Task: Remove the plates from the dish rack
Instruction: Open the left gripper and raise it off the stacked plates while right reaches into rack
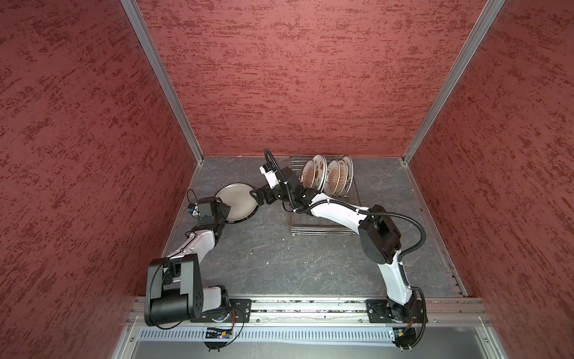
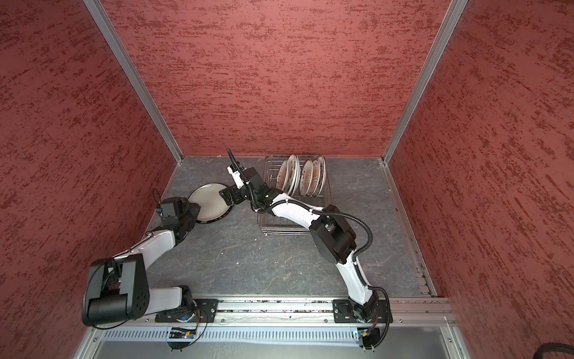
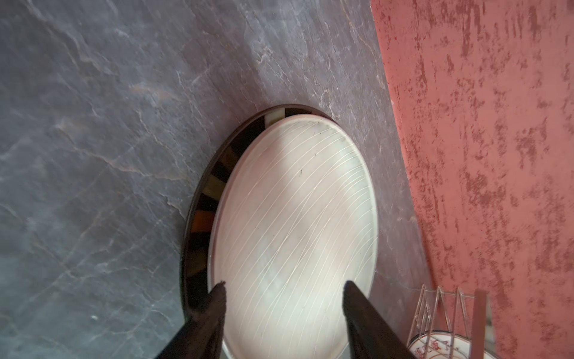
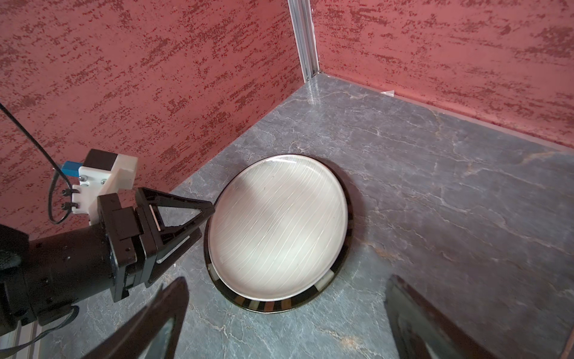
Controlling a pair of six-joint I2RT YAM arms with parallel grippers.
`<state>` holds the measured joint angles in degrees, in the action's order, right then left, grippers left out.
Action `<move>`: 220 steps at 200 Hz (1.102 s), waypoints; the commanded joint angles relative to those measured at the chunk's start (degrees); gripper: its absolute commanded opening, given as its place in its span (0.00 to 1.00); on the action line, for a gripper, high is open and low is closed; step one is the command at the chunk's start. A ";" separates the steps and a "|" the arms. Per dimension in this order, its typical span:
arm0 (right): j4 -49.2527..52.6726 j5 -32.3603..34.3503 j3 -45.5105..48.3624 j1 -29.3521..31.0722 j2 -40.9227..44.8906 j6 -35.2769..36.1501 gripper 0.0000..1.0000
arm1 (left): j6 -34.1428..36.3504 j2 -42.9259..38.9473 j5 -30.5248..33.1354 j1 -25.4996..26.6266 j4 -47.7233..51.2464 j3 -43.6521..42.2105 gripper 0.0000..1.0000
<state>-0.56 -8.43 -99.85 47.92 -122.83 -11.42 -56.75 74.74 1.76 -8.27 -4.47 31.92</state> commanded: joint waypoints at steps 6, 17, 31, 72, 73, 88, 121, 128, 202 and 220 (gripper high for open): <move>-0.78 2.79 1.01 0.67 2.86 2.08 0.99 | 1.87 -4.65 3.93 1.52 1.31 0.23 0.93; -0.71 3.91 1.53 0.85 3.80 2.83 0.99 | 2.15 -6.84 4.92 2.25 2.23 0.32 0.96; -0.72 5.12 2.49 1.12 5.22 3.53 0.99 | 2.61 -9.69 5.82 3.21 3.31 0.23 1.00; -1.20 8.58 7.88 1.56 12.34 3.77 0.99 | 3.90 -18.84 6.19 6.40 4.80 -1.62 0.99; -1.20 8.72 7.99 1.56 12.56 3.73 0.99 | 3.96 -19.10 6.21 6.50 4.90 -1.65 0.99; -1.20 10.08 10.80 1.56 15.88 3.71 0.99 | 5.14 -23.05 6.10 8.27 5.25 -2.30 0.99; -2.08 14.05 18.84 1.56 24.70 2.46 0.99 | 8.96 -30.52 3.66 13.46 4.21 -3.51 0.99; -1.76 14.32 20.54 1.48 26.85 1.85 0.99 | 9.48 -31.87 2.84 14.67 3.88 -3.70 0.99; -6.03 28.04 37.82 -0.16 45.85 -1.52 0.99 | 14.36 -29.15 -10.42 25.91 -7.46 -4.56 0.99; -4.22 30.83 36.66 -1.02 44.69 -3.53 0.99 | 13.71 -29.28 -11.37 26.62 -14.74 -7.41 0.99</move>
<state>-4.84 15.86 -62.30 47.99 -77.30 -12.71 -45.65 45.69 -5.85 17.43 -8.73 27.09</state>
